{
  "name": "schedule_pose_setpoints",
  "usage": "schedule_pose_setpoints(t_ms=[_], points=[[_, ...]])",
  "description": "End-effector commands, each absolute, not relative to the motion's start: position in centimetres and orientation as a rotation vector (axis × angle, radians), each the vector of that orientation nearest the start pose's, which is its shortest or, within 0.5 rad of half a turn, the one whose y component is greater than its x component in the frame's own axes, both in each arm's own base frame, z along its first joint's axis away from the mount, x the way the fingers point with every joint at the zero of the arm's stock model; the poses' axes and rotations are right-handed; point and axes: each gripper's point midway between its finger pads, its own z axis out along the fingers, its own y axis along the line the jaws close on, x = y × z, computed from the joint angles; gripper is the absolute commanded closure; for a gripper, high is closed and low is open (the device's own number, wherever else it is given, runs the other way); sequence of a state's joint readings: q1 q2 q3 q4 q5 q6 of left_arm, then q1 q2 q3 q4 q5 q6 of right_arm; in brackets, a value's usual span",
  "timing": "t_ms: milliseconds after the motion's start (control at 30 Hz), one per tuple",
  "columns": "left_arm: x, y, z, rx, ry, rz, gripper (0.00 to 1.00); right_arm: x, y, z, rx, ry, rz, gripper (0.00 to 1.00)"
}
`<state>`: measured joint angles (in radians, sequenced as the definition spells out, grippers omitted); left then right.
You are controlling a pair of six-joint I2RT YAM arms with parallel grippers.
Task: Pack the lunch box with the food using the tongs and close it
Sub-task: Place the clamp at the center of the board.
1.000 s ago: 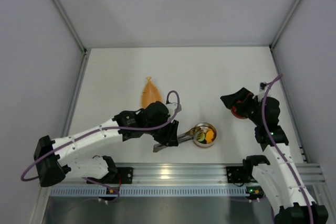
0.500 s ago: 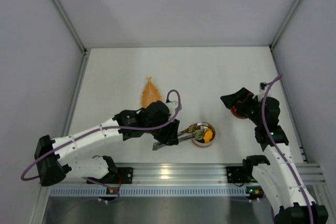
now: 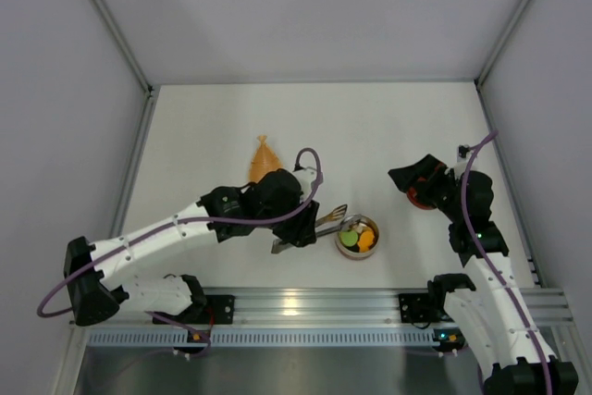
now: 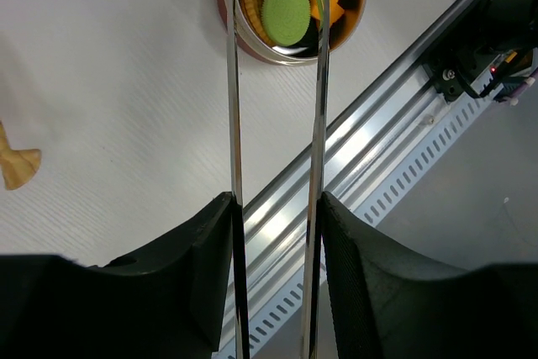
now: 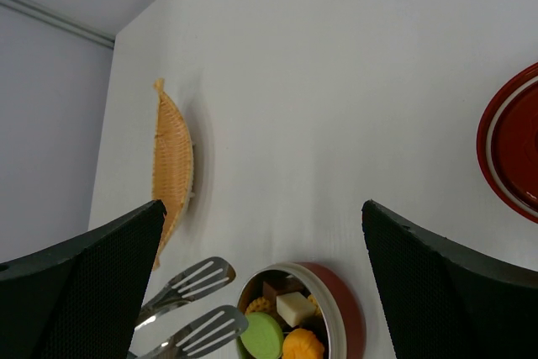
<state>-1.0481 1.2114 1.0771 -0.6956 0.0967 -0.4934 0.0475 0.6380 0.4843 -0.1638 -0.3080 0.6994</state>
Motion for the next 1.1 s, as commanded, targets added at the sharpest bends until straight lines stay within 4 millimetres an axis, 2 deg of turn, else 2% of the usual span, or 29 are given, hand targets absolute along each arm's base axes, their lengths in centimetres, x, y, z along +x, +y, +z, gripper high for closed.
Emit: schedule_pose_setpoints(t_ms=[0, 67, 167, 267, 300, 333, 400, 467, 500, 533, 633, 700, 800, 833, 967, 1067], points=[[14.6, -29.7, 20.9, 0.686, 2.351, -0.756, 0.51, 27.4, 8.7, 20.6, 0.388, 1.846, 0.776, 0.0], [16.3, -29.3, 21.7, 0.6, 2.322, -0.687, 0.51, 27.4, 8.8, 20.4, 0.389, 1.848, 0.78, 0.01], [19.5, -28.5, 21.5, 0.481, 2.304, -0.535, 0.5, 27.5, 8.8, 20.1, 0.392, 1.852, 0.785, 0.0], [23.2, -28.0, 19.3, 0.385, 2.344, -0.44, 0.5, 27.5, 8.8, 19.9, 0.397, 1.86, 0.783, 0.01], [24.6, -28.1, 17.8, 0.359, 2.37, -0.398, 0.51, 27.6, 8.6, 19.9, 0.403, 1.862, 0.768, 0.0], [26.1, -27.5, 17.1, 0.311, 2.374, -0.362, 0.5, 27.6, 8.5, 19.8, 0.414, 1.869, 0.758, 0.0], [28.2, -27.9, 14.6, 0.279, 2.396, -0.316, 0.5, 27.7, 8.2, 20.2, 0.416, 1.88, 0.735, 0.01], [30.0, -27.6, 13.3, 0.237, 2.396, -0.253, 0.46, 28.0, 7.6, 19.9, 0.434, 1.907, 0.687, 0.0], [30.7, -27.5, 11.7, 0.232, 2.417, -0.215, 0.46, 28.3, 7.1, 19.9, 0.456, 1.929, 0.649, 0.01], [31.6, -27.6, 11.3, 0.214, 2.402, -0.215, 0.45, 28.5, 6.9, 19.9, 0.462, 1.94, 0.628, 0.01], [32.6, -27.7, 9.3, 0.187, 2.423, -0.195, 0.43, 29.2, 5.4, 19.0, 0.502, 2.018, 0.506, 0.01], [32.5, -27.8, 7.6, 0.199, 2.458, -0.189, 0.4, 29.9, 4.8, 18.2, 0.509, 2.081, 0.445, 0.0], [32.0, -27.8, 5.5, 0.202, 2.505, -0.195, 0.35, 30.6, 3.6, 16.1, 0.539, 2.187, 0.332, 0.01], [31.7, -27.7, 4.9, 0.205, 2.518, -0.2, 0.34, 30.3, 3.3, 15.1, 0.544, 2.235, 0.297, 0.03], [31.7, -28.1, 4.5, 0.223, 2.521, -0.226, 0.25, 31.1, 0.9, 13.9, 0.612, 2.268, 0.122, 0.05], [31.9, -28.5, 5.1, 0.23, 2.502, -0.25, 0.2, 31.2, -1.1, 13.8, 0.665, 2.242, 0.018, 0.05]])
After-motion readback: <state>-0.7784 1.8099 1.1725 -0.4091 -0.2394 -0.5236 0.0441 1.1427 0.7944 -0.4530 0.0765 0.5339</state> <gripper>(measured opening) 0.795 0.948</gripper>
